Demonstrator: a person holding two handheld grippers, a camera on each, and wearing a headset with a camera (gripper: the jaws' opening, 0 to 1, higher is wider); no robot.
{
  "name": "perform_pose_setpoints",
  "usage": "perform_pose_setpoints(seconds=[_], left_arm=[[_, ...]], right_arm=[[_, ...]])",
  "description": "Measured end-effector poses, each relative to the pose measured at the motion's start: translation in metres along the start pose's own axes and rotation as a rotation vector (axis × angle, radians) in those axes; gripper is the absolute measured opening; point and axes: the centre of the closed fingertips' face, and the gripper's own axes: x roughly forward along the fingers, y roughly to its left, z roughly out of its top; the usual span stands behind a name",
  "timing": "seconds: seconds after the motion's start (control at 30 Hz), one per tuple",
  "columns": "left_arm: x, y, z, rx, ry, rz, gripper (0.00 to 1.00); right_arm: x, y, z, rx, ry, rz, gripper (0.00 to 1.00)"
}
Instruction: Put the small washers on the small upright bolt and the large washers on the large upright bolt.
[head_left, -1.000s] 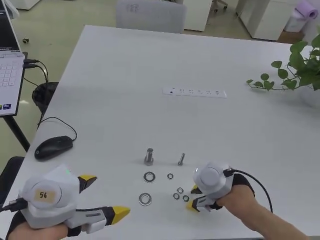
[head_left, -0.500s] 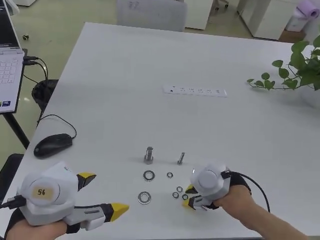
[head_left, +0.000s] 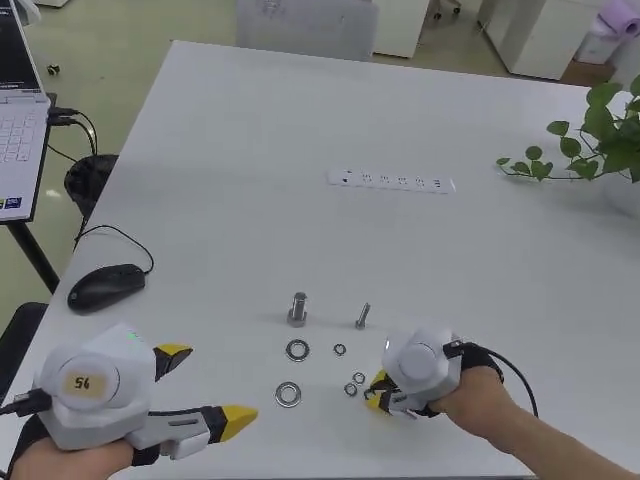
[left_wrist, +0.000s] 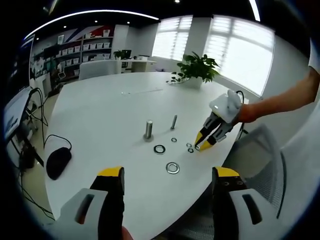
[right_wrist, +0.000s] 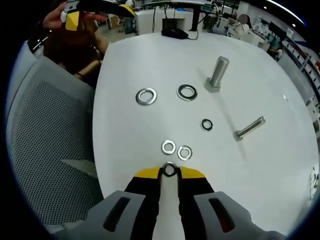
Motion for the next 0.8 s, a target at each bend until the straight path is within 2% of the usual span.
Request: perform_pose_setpoints(seconds=[0.17, 0.43, 0.6, 0.8], left_arm=[[0.0, 0.0, 0.002, -0.001, -0.004, 0.001, 0.71], [0.002, 0.001, 0.002, 0.001, -0.002, -0.003, 0.71], [0.003, 0.001, 0.005, 0.003, -0.005, -0.004, 0.71], [0.003, 0.002, 0.004, -0.002, -0.004, -0.002, 0.71]], right_arm=[[-0.001, -0.002, 0.0, 0.069, -0.026, -0.018, 0.13], [-0.003, -0.001, 0.001, 0.1, -0.046, -0.042, 0.13], [-0.01, -0.01, 0.006, 0.132, -0.067, -0.059, 0.13], [-0.021, -0.026, 0.015, 0.149, -0.092, -0.09, 0.13]])
